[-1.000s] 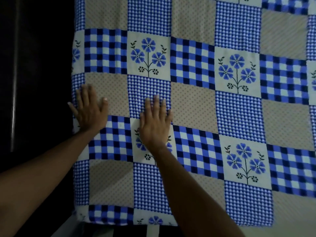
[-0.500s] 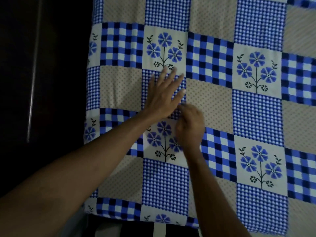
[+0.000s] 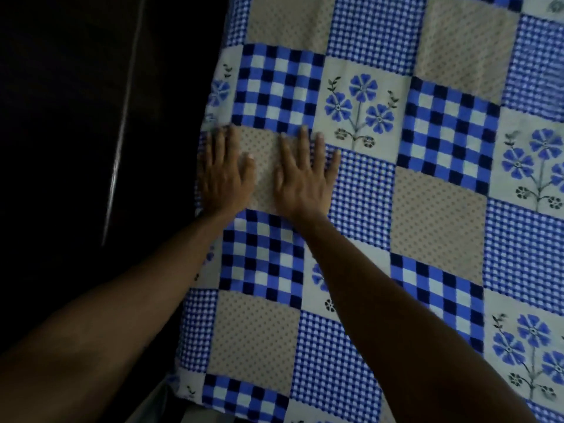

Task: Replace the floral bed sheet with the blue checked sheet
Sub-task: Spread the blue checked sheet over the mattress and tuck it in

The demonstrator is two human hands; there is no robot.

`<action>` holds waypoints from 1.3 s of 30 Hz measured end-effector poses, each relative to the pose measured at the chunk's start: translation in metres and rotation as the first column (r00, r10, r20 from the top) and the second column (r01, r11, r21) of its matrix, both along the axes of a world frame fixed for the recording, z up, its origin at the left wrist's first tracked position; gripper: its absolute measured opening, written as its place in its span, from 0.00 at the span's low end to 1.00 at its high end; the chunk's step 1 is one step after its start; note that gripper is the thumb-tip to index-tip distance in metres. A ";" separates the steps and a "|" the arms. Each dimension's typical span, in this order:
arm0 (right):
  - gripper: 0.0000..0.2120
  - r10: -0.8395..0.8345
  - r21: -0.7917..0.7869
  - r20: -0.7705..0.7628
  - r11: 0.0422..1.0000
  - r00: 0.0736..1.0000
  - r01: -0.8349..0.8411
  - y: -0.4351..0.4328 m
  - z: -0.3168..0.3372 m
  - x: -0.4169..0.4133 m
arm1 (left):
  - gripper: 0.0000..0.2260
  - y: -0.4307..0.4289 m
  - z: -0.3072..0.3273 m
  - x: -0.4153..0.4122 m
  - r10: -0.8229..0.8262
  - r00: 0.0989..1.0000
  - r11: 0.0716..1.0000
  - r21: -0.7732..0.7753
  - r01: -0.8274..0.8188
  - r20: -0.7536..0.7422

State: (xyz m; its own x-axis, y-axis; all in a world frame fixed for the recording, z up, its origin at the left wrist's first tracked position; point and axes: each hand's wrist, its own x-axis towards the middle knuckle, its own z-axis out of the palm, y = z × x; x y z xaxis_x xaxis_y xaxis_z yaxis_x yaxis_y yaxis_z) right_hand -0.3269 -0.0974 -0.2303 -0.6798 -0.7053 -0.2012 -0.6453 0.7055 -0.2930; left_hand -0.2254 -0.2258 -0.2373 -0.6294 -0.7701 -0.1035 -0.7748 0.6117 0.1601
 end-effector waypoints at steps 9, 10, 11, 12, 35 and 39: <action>0.26 0.307 -0.057 0.046 0.951 0.951 -0.304 -0.084 0.001 0.058 | 0.27 -0.036 -0.037 0.047 0.301 0.948 0.874 0.427 -0.232 -0.102; 0.25 0.347 -0.068 0.059 0.937 0.936 -0.343 -0.087 0.004 0.055 | 0.28 -0.039 -0.041 0.047 0.317 0.946 0.860 0.441 -0.257 -0.067; 0.25 0.388 -0.106 0.073 0.919 0.919 -0.379 -0.089 0.008 0.050 | 0.28 -0.039 -0.035 0.044 0.364 0.928 0.828 0.483 -0.286 -0.074; 0.25 0.418 -0.168 0.083 0.901 0.905 -0.400 -0.088 0.012 0.041 | 0.27 -0.040 -0.027 0.040 0.401 0.908 0.811 0.508 -0.290 -0.122; 0.27 0.045 -0.030 -0.060 0.998 0.997 -0.047 -0.166 -0.003 -0.106 | 0.27 -0.132 -0.012 -0.140 0.209 0.951 0.944 0.303 -0.135 -0.227; 0.26 0.288 -0.073 0.003 0.955 0.957 -0.287 -0.179 0.005 -0.125 | 0.27 -0.145 -0.003 -0.146 0.378 0.891 0.880 0.398 -0.261 -0.252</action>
